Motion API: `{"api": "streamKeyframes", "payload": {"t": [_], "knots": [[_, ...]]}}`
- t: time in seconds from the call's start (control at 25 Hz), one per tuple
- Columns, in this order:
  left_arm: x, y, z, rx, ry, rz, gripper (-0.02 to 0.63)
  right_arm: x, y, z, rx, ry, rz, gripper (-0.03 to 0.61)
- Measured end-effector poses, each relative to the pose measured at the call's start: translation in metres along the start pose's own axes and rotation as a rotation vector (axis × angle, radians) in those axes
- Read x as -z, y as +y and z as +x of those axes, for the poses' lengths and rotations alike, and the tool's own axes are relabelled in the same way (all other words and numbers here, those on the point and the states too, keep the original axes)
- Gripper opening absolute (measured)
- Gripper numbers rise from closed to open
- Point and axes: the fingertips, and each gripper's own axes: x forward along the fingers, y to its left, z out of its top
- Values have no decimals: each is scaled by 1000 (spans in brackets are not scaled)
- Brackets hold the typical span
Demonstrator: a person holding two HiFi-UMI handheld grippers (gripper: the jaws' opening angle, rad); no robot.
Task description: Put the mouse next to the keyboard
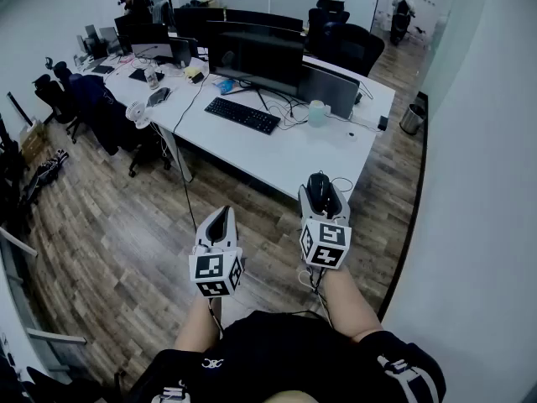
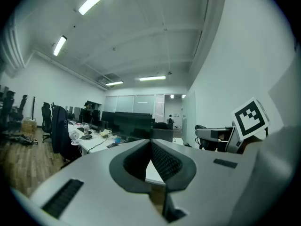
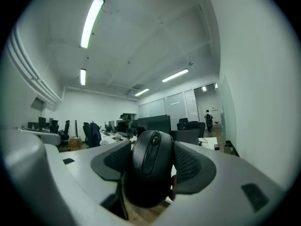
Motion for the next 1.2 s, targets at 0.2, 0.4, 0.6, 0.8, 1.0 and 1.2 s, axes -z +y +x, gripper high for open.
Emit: {"api": "streamKeyframes", "payload": {"t": [0.2, 0.4, 0.6, 0.8, 1.0, 1.2], "knots": [[2, -9, -9, 3, 1, 11, 12, 7, -2, -11, 5, 9, 18, 304], [0, -5, -9, 7, 1, 10, 12, 8, 7, -10, -2, 12, 17, 304], [1, 12, -3, 15, -2, 6, 12, 4, 21, 1, -1, -6, 12, 304], [4, 36, 3, 29, -13, 2, 12, 9, 34, 13, 28, -11, 11, 305], [6, 60, 9, 45, -17, 3, 12, 11, 52, 21, 44, -25, 16, 305], [12, 82, 20, 45, 2, -1, 12, 19, 65, 38, 51, -8, 15, 305]]}}
